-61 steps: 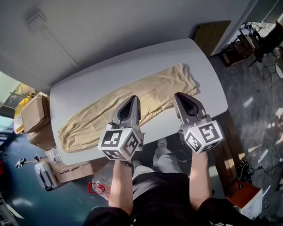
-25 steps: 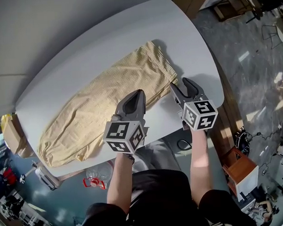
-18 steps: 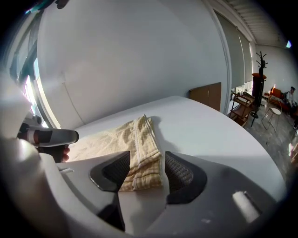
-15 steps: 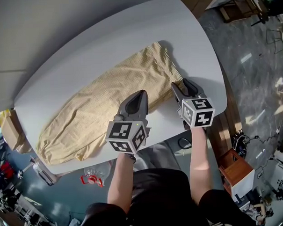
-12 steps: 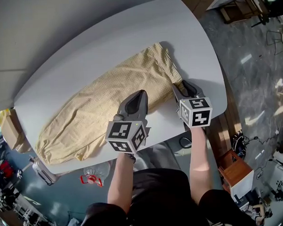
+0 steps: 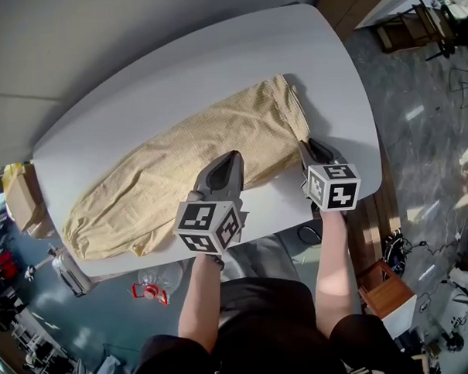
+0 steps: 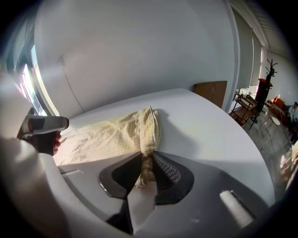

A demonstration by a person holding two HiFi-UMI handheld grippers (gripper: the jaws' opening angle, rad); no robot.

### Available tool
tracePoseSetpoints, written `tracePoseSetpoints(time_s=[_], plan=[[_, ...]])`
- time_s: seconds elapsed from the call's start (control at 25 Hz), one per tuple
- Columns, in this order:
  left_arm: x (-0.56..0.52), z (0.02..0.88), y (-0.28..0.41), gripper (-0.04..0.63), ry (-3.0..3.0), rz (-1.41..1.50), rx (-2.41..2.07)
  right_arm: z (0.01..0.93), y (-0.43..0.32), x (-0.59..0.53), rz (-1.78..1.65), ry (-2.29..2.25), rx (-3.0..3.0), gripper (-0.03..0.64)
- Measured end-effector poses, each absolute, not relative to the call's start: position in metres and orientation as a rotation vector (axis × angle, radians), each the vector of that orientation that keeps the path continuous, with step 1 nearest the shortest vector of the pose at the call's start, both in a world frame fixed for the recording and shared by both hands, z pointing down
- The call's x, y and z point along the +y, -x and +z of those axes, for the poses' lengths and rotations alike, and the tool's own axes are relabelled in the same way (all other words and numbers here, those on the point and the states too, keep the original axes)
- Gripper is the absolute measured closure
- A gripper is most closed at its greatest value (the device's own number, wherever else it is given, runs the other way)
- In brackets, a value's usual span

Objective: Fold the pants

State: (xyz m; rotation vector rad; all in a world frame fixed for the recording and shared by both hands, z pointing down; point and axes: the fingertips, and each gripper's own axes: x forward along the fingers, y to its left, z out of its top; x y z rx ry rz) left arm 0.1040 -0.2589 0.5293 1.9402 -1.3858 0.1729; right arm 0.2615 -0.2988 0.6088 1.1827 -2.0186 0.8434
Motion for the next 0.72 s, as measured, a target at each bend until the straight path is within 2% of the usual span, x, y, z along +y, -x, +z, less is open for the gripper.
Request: tracePoseSetpoints(time_s=[0.4, 0.72], plan=[[-0.228, 0.503, -0.050, 0.591, -1.883, 0.079, -1.507, 0.550, -0.243, -0.292, 0.839, -1.232, -2.173, 0.540], [-0.183, 0.471, 0.019, 0.591, -1.813, -0.027, -1.654, 0.498, -0.195, -0.290, 0.716, -1.189, -2.270, 0.540]])
